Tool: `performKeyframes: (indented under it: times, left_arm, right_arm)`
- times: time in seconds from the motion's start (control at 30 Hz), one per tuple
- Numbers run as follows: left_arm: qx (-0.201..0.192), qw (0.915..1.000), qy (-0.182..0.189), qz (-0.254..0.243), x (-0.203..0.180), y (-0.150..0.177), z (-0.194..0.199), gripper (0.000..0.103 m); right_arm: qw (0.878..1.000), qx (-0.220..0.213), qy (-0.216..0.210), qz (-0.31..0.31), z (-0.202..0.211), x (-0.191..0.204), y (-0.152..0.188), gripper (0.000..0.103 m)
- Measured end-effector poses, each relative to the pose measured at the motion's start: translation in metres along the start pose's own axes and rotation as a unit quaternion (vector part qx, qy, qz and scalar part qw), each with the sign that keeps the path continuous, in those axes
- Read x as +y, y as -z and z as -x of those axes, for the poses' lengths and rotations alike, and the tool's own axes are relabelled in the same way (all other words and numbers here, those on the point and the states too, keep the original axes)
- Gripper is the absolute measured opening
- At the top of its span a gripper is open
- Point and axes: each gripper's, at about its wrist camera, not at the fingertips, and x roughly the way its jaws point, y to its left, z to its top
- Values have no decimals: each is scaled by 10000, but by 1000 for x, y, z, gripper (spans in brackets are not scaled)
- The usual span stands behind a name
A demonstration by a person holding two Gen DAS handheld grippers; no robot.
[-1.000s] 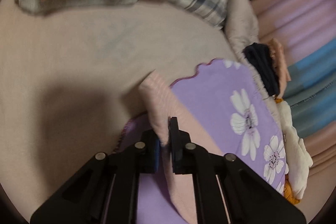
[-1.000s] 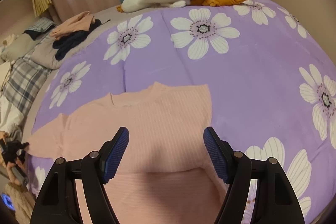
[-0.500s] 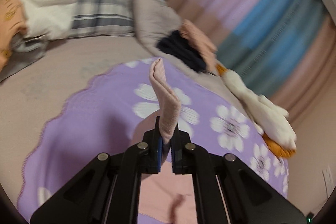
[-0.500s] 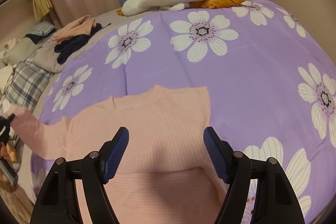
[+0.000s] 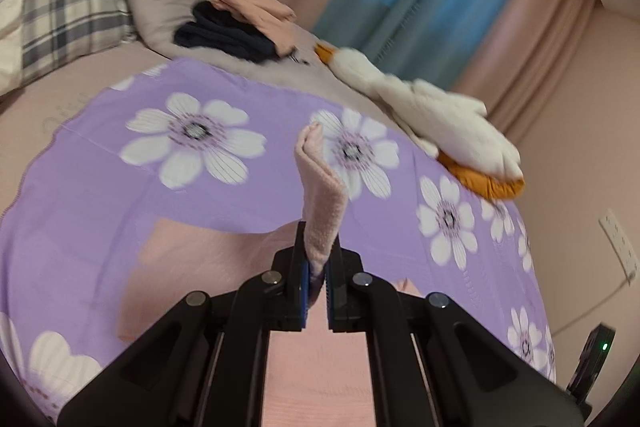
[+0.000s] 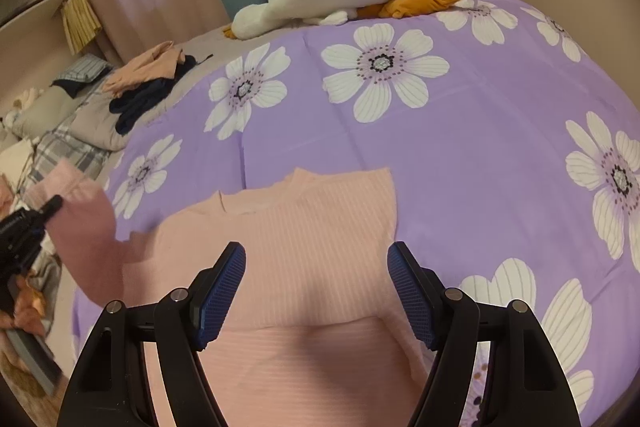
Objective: Fold small clothes
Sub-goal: 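Lift the other sleeve with the left gripper and fold it across the body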
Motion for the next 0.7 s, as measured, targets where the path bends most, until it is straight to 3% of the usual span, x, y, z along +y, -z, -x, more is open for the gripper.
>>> performKeyframes:
  times: [0.7]
  left_arm:
    - [1104, 9908, 511, -596, -61, 88, -64, 5]
  right_arm:
    - [9997, 80, -72, -229, -3, -13, -1, 73]
